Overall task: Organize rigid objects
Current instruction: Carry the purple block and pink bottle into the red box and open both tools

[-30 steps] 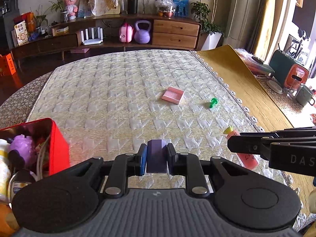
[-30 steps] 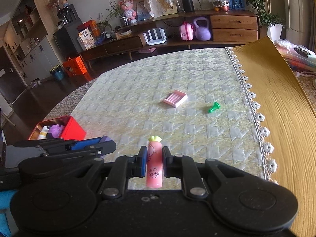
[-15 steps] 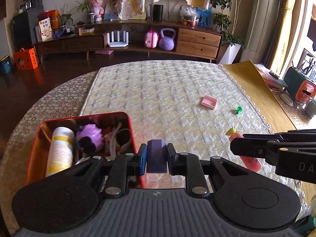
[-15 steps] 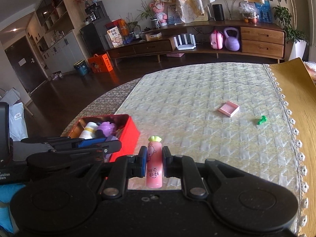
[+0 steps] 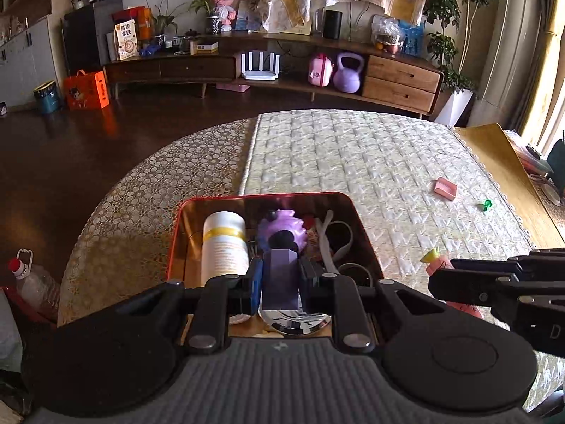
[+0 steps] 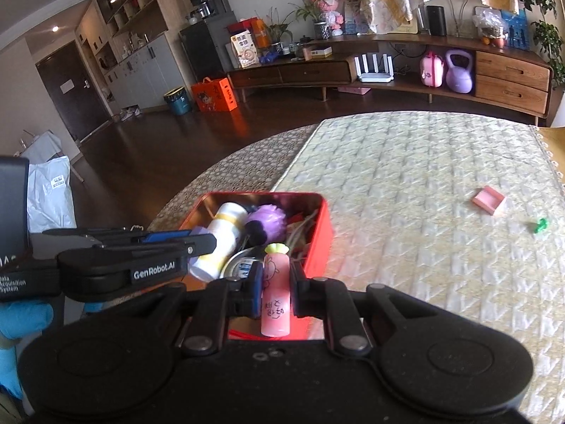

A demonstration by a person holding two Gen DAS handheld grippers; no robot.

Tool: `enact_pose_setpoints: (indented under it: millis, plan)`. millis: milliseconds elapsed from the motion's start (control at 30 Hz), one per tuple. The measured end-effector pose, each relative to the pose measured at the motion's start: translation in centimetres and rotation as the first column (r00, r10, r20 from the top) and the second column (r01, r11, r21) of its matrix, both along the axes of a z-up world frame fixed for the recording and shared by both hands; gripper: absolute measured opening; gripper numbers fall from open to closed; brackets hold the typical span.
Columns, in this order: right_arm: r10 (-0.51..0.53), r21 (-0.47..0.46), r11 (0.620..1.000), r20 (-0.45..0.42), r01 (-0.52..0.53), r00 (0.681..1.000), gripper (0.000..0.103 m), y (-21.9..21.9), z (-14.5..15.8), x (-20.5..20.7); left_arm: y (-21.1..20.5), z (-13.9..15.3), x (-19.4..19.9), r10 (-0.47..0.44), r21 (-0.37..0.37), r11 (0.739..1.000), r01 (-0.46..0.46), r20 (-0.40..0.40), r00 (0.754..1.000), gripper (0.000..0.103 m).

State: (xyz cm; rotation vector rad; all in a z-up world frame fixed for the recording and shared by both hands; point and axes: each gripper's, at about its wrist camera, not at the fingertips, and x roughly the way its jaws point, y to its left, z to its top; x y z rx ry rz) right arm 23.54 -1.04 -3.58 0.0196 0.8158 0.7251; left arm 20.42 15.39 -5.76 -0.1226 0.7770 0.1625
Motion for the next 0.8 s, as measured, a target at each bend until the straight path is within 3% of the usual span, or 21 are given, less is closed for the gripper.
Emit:
enact_pose_setpoints:
  millis: [367,800]
  plan:
    - [0.051,-0.092,0.994,-0.021,-0.053,0.998,0.015,4.6,-3.5,-0.7,2.3,-2.1,2.3,-0.020,0.011,1.000,0.020,-0.030,0.999,0.020]
    - [0.062,-0.143,0.988,-0.026,-0.065,0.998,0.015,5.4,-5.2,-0.8,2.1,-4.5,5.8,-0.045,-0.004,0.999,0.045,-0.090,0.995,0.020]
